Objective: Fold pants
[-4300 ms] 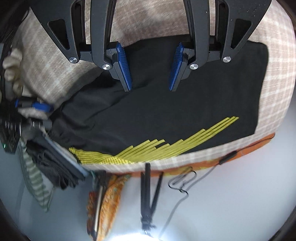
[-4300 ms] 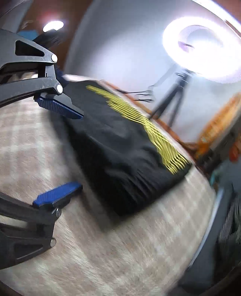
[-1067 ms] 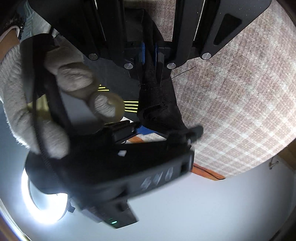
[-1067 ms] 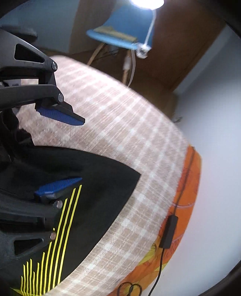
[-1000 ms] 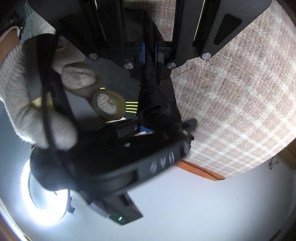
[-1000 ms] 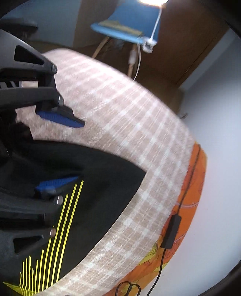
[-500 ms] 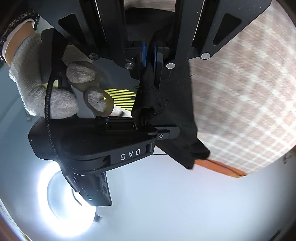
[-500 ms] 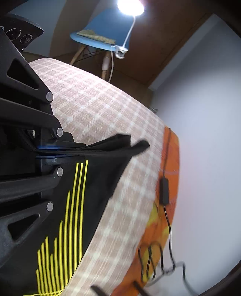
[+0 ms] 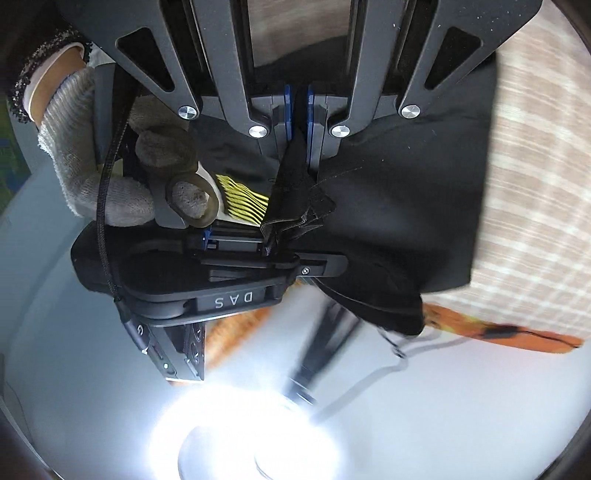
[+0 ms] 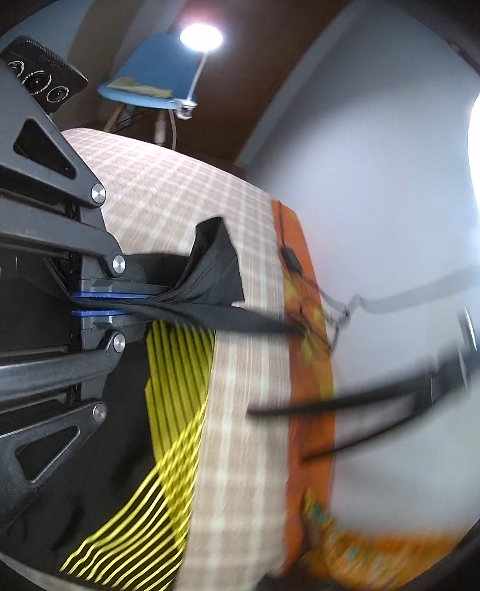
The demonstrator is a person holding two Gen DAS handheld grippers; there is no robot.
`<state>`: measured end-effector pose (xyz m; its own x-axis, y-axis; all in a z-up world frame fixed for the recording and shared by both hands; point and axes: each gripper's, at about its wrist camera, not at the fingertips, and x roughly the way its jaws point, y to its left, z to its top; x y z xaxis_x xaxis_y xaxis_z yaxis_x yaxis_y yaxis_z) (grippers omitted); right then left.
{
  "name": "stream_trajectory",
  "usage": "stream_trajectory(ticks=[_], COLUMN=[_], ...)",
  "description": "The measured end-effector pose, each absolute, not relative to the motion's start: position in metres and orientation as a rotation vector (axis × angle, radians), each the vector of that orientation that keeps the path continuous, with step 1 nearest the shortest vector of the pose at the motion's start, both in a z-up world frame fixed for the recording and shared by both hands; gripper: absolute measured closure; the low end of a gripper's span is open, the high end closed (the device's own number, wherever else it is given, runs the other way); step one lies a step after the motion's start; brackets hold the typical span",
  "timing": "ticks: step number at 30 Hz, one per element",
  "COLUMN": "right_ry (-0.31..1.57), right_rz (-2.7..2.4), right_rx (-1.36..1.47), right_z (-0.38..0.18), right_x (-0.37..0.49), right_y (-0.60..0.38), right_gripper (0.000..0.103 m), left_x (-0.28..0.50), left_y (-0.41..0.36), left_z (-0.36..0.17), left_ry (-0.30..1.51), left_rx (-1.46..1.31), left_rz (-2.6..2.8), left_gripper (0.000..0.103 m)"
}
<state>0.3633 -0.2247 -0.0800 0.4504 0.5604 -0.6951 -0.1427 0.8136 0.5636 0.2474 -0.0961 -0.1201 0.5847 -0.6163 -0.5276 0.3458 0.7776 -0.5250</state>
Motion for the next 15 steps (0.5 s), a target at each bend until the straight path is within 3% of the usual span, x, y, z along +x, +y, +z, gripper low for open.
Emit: stream_trajectory(ticks=[9,11,12,14,15], right_ry=[1.019,1.017,1.024,1.014,1.001], right_rz=[0.368,0.365,0.361,0.348,0.348], right_rx=[0.637,0.620,0.619,0.624,0.612], right_z=[-0.132,-0.133,-0.134,-0.133,-0.131], right_x=[0.332,0.332,0.334,0.337,0.338], right_y=[-0.322,-0.326,-0.327,-0.335,-0.338], right_gripper=[0.099,0.092,0.074,0.050,0.049], left_x=[0.253,0.256,0.259,0.252,0.252], left_y=[-0.175,-0.183,-0.185,-0.193,-0.195], left_z=[-0.149,-0.155,-0.157,-0.162,-0.163], left_ry=[0.852,0.872,0.879,0.886,0.888], left_rx=[-0.304,-0.300,-0.292,-0.277,-0.274], left_rz=[-0.665,-0.670,-0.671,-0.671,-0.672], left_gripper=[0.099,0.099,0.099,0.099,0.099])
